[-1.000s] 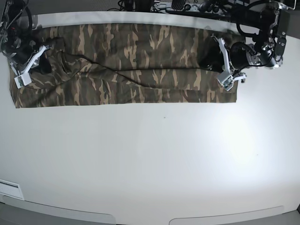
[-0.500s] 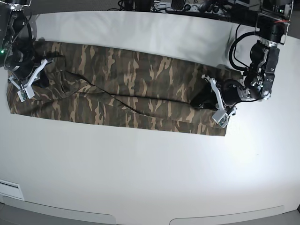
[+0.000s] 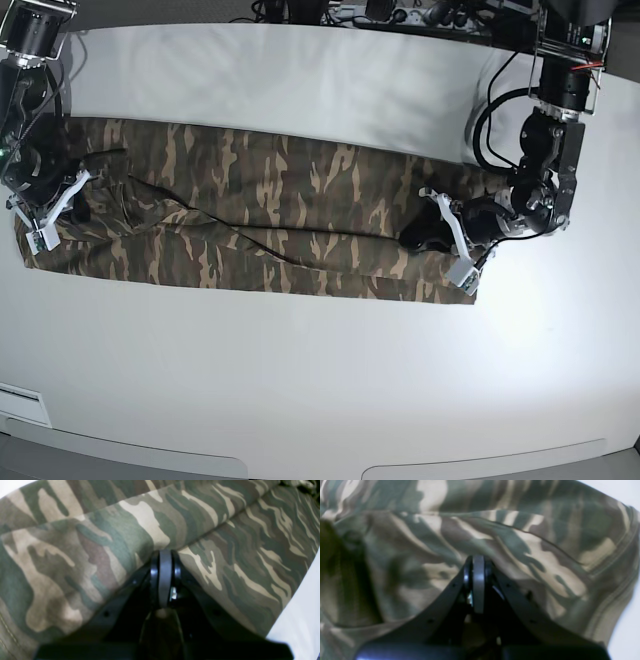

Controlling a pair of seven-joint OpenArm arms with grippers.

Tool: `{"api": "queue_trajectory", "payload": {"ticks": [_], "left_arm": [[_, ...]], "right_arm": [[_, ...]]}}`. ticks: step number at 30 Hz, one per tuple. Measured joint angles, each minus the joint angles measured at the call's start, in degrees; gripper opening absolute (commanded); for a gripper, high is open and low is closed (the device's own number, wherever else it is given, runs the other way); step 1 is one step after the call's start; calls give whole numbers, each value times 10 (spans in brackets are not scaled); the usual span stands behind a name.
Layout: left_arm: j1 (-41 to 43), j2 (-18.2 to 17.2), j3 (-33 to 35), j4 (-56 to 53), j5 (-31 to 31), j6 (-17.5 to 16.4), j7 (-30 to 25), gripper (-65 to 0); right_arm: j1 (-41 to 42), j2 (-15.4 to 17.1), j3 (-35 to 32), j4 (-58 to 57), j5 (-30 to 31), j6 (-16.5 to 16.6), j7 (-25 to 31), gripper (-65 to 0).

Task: Fold the T-shirt properly

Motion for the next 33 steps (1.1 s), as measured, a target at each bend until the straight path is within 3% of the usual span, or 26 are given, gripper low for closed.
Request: {"api": "queue_trajectory", "payload": {"ticks": [7,13,17,21,23,27,28,31,33], "left_arm": [[6,-19,0,19,-57,0,48,-650],[12,-61,-1,89,-128,10,133,-650],[21,-71,-35,139,-154,12,216,-650],[17,-70,-109,172,-160,16,229,-650],[18,-69,-159,172,-135,46,216,-650],[31,-68,-256,170,-20,122,168,-650],[38,-69,-274,169,-4,131,161,-581],[68,-68,-298,152,-3,137,157,-279],[77,-62,-295,128,-5,154,159,-238]], "right_arm": [[7,19,0,-4,-4,-6,-5,-650],[6,38,0,-4,61,-15,-22,-650],[6,38,0,-4,63,-15,-24,-650],[6,38,0,-4,63,-15,-24,-650],[6,38,0,-3,63,-15,-24,-650],[6,38,0,-3,65,-15,-43,-650],[6,38,0,-3,65,-15,-51,-650],[6,38,0,-3,66,-15,-56,-650],[6,38,0,-3,67,-15,-56,-650]]}}
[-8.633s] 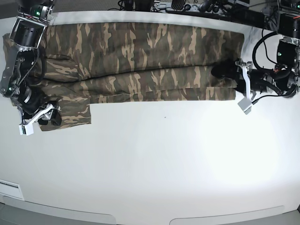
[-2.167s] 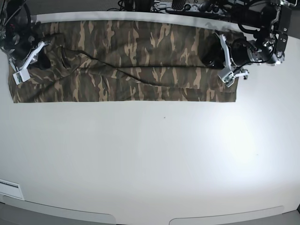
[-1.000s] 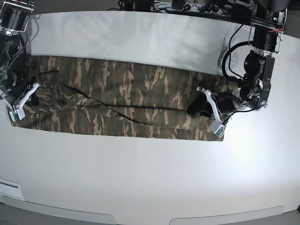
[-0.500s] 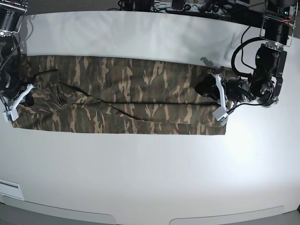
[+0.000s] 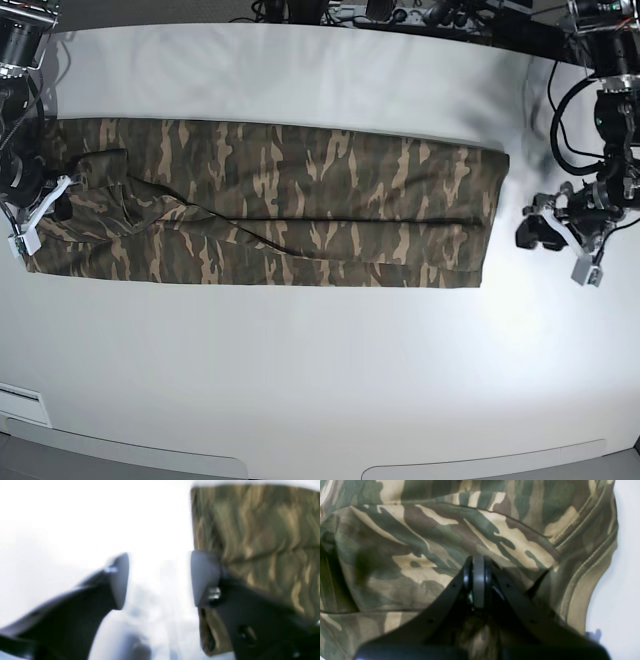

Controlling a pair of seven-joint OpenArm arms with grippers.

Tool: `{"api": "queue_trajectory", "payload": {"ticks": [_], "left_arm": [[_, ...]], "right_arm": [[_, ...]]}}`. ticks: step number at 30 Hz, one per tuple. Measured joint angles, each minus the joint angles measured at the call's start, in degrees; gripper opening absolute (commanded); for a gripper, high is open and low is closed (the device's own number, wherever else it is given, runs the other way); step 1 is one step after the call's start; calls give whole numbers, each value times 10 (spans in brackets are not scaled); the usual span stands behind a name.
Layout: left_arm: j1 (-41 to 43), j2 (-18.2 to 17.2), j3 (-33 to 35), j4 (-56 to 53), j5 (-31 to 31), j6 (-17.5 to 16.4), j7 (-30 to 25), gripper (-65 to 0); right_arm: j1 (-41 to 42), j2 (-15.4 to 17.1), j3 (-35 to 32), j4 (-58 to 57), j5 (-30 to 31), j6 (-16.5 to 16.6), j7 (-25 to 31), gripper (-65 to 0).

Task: Fold the T-shirt properly

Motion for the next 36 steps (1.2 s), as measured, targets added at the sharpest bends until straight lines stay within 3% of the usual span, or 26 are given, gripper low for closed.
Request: {"api": "queue_trajectory", "payload": {"ticks": [6,13,22,26,28,30,36], "left_arm": [[-10,18,0,-71,-25,7,-31,-238],[-14,57,-3,-97,-99,-38,-8,-239],[-17,74,82,-95,-139,-58,-16,-251],[-17,75,101,-94,-138,-60,-28,-348],[-16,76,104,-95,-134,-59,-28,-473],[-15,78,103,-97,-124,-53,-28,-642],[-15,78,104,-98,-124,-53,-29,-650]], "right_arm": [[0,0,0,0,0,4,1,-650],[0,0,0,0,12,11,2,-650],[0,0,0,0,14,11,2,-650],[0,0,0,0,13,11,2,-650],[0,0,0,0,14,11,1,-650],[0,0,0,0,14,11,1,-650],[0,0,0,0,15,19,1,-650]]}}
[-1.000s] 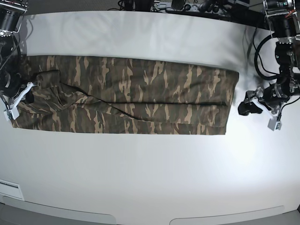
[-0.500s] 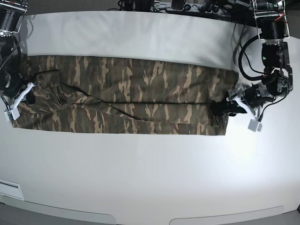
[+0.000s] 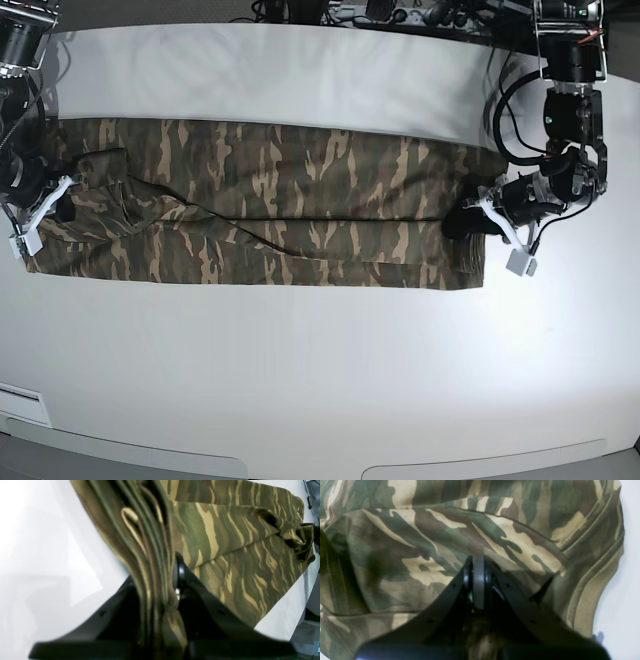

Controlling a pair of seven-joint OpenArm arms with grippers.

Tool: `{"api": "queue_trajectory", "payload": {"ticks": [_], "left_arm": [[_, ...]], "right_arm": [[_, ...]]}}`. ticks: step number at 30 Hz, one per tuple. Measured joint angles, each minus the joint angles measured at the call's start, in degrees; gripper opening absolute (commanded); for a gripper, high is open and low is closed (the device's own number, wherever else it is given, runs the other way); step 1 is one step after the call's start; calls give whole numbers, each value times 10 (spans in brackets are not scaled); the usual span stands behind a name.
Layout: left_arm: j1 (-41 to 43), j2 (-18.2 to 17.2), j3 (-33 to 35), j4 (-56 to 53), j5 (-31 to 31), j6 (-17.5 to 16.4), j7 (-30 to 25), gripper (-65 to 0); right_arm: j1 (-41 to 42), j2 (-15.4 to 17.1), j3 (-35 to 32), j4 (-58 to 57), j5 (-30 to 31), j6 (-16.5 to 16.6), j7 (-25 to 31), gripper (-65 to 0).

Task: Fold the T-shirt properly

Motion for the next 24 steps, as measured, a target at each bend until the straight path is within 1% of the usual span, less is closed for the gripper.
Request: {"api": "queue_trajectory", "payload": {"ticks": [3,5,6,7,9,10,12,15,17,19,20,21,24], "left_arm": [[-3,0,0,0,1,0,1,-650],[-7,0,0,0,10,0,5,-650],[-8,-1,1,0,14,-1,7,-650],[-8,-3,1,0,14,-1,7,-650],[-9,-9,4,0,13,-2,5,-650],[-10,-10,3,0,14,-2,5,-650],[-13,-10,3,0,14,-2,6,-650],[-18,-9,4,0,13,-2,12,-650],[-23,-10,4,0,11,-2,16,-650],[-26,-10,4,-1,2,-13,20,-650],[-30,-10,4,-3,-3,-24,27,-650],[-34,-10,4,-4,-15,-28,43,-650],[-42,-11,5,-5,-63,-59,85,-650]], "right_arm": [[4,0,0,0,45,26,-13,-650],[9,1,0,0,54,34,-12,-650],[9,1,0,0,44,33,-7,-650],[9,1,0,0,13,34,1,-650],[5,-4,0,0,-48,5,25,-650],[1,-6,1,0,-63,-6,44,-650],[-2,-7,1,-8,-70,-9,71,-650],[2,-6,1,-31,-79,-12,82,-650],[1,-6,2,-58,-73,-1,91,-650],[2,-7,4,-87,-54,10,105,-650],[4,-8,5,-101,-51,14,111,-650],[5,-12,7,-109,-50,14,114,-650],[6,-21,8,-114,-49,12,122,-650]]}}
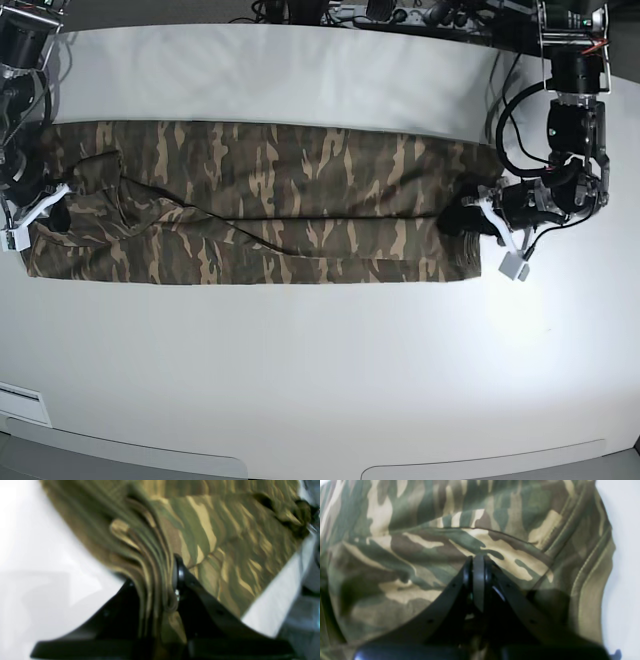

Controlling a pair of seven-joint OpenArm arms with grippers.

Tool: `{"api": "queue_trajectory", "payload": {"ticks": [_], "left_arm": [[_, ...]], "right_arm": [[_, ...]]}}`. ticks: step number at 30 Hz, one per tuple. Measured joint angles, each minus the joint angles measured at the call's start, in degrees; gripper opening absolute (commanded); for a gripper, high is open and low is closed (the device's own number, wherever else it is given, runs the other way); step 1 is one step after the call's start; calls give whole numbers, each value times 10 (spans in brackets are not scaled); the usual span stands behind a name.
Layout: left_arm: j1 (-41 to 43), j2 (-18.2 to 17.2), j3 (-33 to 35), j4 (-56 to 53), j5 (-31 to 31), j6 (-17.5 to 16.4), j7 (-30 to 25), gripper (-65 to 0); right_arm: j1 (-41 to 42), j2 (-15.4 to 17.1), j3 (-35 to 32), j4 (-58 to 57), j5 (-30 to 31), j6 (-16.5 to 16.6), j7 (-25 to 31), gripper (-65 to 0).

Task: Fold the T-shirt properly

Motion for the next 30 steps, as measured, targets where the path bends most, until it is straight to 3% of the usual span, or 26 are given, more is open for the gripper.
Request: {"api": "queue_trajectory", "payload": {"ticks": [6,13,21,30], "left_arm": [[-12,1,3,28,-179,-82,77,-650],[-11,2,3,74,-218,-98,93,-650],[-11,73,3,83,-213,-100,92,-650],[-11,156,71,83,-10,-102,-49,-650]], "right_arm": [[0,-3,0,0,3,0,0,-650],[1,-3,0,0,4,0,-5,-650],[1,-3,0,0,4,-4,-7,-650],[1,-4,1,0,8,-4,-7,-650]]}}
